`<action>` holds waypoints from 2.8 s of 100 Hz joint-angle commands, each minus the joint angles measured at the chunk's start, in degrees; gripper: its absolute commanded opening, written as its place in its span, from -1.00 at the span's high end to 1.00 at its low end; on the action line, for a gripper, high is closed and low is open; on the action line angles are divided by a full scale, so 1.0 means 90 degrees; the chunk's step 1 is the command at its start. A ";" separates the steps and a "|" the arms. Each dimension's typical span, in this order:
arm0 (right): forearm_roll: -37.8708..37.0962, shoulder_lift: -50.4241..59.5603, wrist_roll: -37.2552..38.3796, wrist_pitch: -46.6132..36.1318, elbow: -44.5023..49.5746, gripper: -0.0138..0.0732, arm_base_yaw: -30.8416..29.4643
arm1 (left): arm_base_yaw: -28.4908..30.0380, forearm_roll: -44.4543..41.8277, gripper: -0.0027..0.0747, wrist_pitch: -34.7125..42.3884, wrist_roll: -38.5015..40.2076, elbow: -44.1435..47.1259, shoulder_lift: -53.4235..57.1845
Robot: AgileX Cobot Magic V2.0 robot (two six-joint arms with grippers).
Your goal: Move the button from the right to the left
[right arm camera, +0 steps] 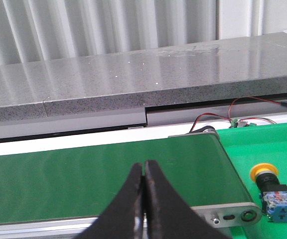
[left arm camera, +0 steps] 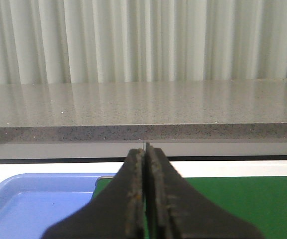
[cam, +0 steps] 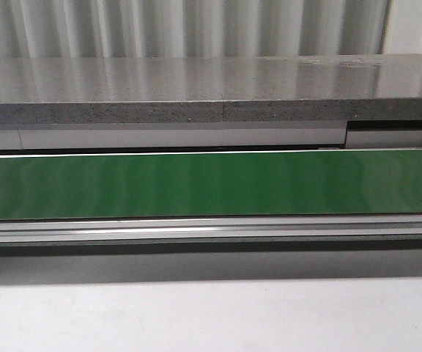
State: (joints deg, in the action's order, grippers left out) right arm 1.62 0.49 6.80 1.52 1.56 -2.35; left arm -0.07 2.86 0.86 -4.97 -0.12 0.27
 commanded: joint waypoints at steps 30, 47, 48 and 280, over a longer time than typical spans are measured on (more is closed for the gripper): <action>-0.0074 0.0097 -0.0014 -0.0534 -0.0108 0.84 -0.0009 | -0.0052 0.0047 0.98 0.0515 0.0024 0.0153 0.0221; -0.0074 0.0097 -0.0014 -0.0534 -0.0108 0.84 -0.0009 | -0.0052 0.0047 0.98 0.0515 0.0024 0.0153 0.0221; -0.0074 0.0097 -0.0014 -0.0534 -0.0108 0.84 -0.0009 | -0.0052 0.0047 0.98 0.0515 0.0024 0.0153 0.0221; -0.0395 -0.8300 -0.0505 0.4453 -0.6779 -0.81 -0.2349 | -0.0052 0.0047 0.98 0.0515 0.0024 0.0153 0.0221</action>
State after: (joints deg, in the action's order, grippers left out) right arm -0.85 -71.82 4.92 45.36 -56.11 -20.54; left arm -0.07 2.86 0.86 -4.97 -0.12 0.27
